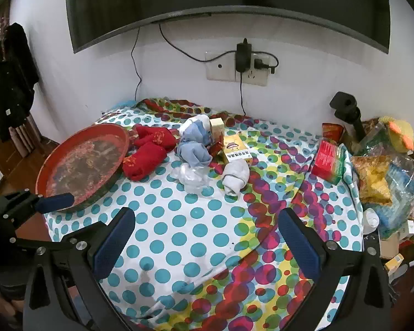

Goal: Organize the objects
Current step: 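Reach the left gripper toward the clear plastic bag while the right gripper approaches the white sock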

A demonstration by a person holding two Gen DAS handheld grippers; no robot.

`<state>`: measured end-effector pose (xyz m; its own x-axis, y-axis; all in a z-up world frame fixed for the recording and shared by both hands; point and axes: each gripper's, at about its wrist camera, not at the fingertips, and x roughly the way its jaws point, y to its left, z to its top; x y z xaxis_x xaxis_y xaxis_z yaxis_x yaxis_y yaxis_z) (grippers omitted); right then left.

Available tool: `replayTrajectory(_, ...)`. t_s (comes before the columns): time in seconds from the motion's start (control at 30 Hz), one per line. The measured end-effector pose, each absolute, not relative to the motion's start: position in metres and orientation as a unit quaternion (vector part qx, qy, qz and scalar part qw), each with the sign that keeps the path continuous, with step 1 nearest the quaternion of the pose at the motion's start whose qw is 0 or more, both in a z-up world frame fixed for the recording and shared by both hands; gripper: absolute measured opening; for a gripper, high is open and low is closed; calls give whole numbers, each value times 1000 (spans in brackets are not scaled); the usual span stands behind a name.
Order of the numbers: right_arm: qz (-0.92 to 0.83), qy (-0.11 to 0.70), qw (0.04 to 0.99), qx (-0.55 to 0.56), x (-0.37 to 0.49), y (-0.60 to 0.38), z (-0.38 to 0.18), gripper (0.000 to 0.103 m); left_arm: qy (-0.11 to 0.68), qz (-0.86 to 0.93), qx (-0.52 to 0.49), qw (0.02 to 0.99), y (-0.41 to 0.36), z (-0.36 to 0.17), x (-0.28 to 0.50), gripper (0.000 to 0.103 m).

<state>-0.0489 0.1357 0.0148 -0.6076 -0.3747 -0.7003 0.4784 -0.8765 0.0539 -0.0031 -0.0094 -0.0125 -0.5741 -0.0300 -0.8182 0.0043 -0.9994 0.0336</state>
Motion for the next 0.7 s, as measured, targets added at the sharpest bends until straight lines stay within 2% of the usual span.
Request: replayTrajectory(0.7, -881, 68, 236, 404, -84, 137, -34, 103, -6, -877, 481, 24, -45, -58, -22, 67)
